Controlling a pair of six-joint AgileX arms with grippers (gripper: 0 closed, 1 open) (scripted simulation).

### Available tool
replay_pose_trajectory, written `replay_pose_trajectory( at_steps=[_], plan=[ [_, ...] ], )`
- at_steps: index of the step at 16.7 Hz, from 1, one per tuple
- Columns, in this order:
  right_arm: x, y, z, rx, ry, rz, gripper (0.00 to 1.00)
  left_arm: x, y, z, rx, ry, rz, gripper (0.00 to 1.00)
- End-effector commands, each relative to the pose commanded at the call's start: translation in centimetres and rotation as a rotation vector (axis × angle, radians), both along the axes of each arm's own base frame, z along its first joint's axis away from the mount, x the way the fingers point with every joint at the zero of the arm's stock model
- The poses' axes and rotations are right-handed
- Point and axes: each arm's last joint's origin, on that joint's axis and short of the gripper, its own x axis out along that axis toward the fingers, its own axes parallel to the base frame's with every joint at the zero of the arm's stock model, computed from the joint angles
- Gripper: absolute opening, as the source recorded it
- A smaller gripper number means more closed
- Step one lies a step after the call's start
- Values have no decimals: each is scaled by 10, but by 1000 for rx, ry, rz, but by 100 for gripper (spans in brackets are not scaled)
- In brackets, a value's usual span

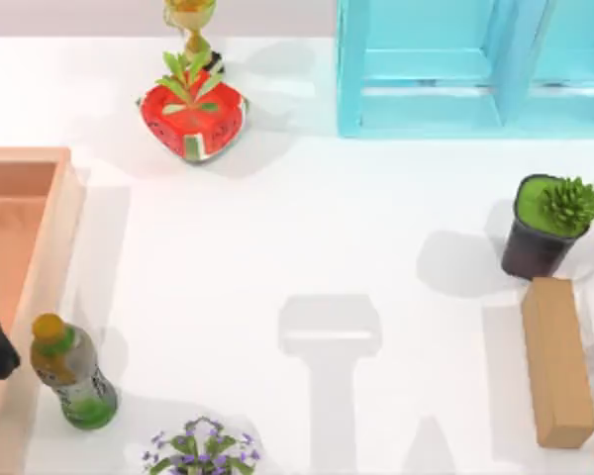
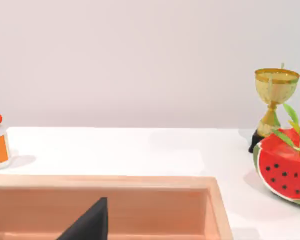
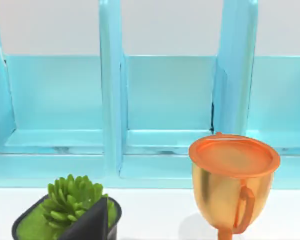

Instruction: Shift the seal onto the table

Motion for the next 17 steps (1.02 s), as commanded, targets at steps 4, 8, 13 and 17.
replay_pose_trajectory(
  at_steps=[4,8,13,17],
  plan=[
    [0,0,0,0,0,0,100,0,1,5,9,32,11,100],
    [0,0,0,0,0,0,100,5,7,34,53,214,53,100],
    [0,0,0,0,0,0,100,43,23,68,98,671,91,100],
    [0,0,0,0,0,0,100,88,45,79,94,1061,78,100]
  ],
)
